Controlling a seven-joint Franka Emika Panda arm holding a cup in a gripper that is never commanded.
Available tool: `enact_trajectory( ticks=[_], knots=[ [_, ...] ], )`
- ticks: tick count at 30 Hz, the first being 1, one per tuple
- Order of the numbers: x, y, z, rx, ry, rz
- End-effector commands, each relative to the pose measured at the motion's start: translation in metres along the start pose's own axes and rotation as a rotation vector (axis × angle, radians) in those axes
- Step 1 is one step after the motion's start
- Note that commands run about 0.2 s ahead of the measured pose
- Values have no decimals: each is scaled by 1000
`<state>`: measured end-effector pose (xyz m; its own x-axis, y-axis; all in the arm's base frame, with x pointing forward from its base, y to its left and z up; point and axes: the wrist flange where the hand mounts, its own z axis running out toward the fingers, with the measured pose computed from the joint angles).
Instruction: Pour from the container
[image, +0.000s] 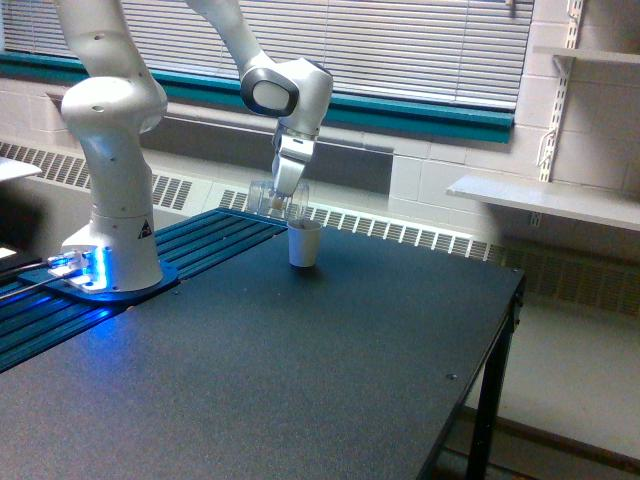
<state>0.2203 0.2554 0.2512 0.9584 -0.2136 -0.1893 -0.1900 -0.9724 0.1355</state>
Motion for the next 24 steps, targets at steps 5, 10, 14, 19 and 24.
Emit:
enact_trajectory(
  ticks=[5, 10, 14, 19, 24],
  knots=[
    [-2, -3, -8, 1, 22, -5],
    [-2, -3, -13, 4, 36, 0],
    [-1, -2, -18, 8, 53, 6],
    [2, -1, -26, 16, 78, 17],
    [4, 0, -35, 20, 105, 28]
  ],
)
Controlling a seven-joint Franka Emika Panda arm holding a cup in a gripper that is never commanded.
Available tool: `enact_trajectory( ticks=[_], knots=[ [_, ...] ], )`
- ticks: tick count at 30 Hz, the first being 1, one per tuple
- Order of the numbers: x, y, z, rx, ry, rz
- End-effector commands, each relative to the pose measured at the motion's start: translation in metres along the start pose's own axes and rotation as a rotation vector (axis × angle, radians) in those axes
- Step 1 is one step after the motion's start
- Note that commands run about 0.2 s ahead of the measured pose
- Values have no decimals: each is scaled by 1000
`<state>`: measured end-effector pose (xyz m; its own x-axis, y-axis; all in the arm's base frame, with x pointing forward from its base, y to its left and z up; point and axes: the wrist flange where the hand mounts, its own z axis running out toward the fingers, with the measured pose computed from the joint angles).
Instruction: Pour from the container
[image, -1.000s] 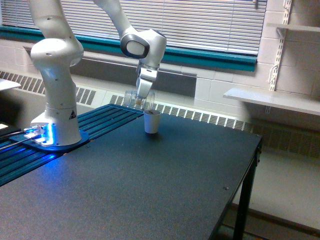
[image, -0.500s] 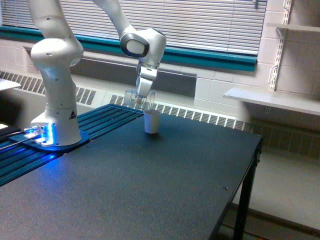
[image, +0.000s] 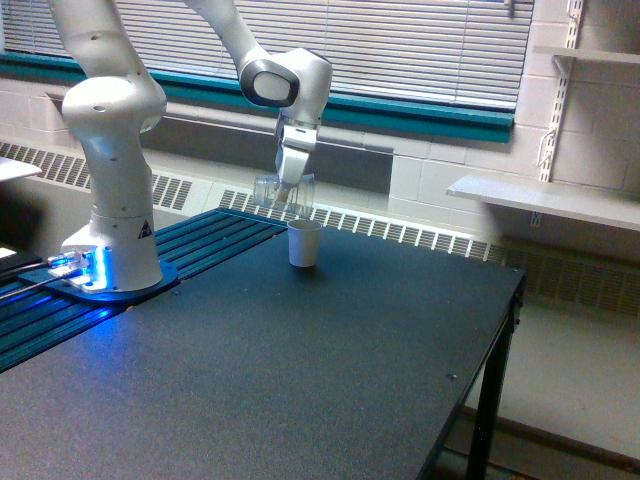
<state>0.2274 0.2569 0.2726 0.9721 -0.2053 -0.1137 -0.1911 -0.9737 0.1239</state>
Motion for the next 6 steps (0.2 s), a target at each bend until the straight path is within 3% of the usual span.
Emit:
enact_trajectory(
  ticks=[1, 6],
  knots=[
    [3, -1, -13, 8, 33, 29],
    [5, -2, -21, 30, 54, 28]
  ],
)
